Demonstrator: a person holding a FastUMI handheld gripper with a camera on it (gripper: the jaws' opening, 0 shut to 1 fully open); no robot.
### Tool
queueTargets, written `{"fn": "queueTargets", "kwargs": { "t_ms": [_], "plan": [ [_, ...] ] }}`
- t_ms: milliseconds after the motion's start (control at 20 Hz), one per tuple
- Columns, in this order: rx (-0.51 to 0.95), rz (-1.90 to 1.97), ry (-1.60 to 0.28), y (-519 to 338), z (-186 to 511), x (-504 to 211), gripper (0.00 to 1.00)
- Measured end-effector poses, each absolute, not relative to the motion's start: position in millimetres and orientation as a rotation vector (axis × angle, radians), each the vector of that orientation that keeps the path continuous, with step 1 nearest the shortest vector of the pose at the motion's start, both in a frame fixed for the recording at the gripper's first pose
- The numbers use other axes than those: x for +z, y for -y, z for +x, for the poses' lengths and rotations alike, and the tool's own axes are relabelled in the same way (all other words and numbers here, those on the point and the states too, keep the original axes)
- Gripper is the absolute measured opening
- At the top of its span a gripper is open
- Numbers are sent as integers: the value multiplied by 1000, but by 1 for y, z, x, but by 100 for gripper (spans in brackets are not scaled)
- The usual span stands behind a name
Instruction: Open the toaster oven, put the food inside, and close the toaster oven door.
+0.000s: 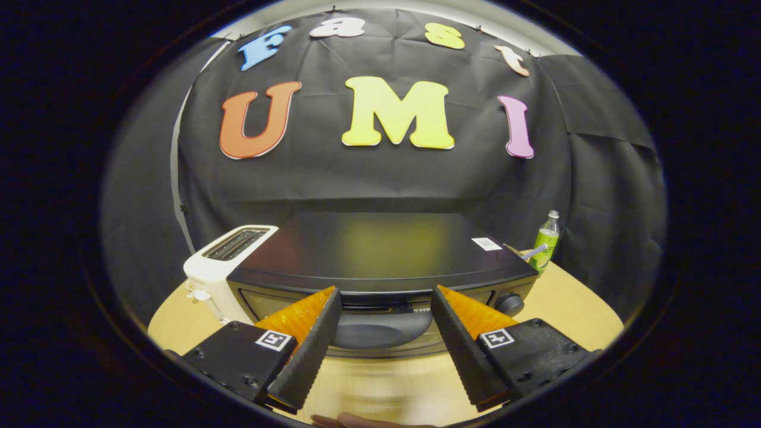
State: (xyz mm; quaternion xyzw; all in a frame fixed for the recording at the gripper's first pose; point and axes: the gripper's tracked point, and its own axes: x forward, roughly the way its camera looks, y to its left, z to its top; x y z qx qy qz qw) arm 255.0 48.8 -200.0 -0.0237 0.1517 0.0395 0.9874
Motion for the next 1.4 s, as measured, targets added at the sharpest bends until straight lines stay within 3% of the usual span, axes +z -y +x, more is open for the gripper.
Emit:
{"fn": "queueTargets", "kwargs": {
  "t_ms": [700, 1100, 1350, 1400],
  "plan": [
    [149, -80, -464, -38, 181, -235, 100],
    [159, -89, -554, -32, 137, -288, 100],
    [161, -94, -710, -30, 117, -350, 99],
    [154, -84, -659, -31, 128, -352, 100]
  ]
}}
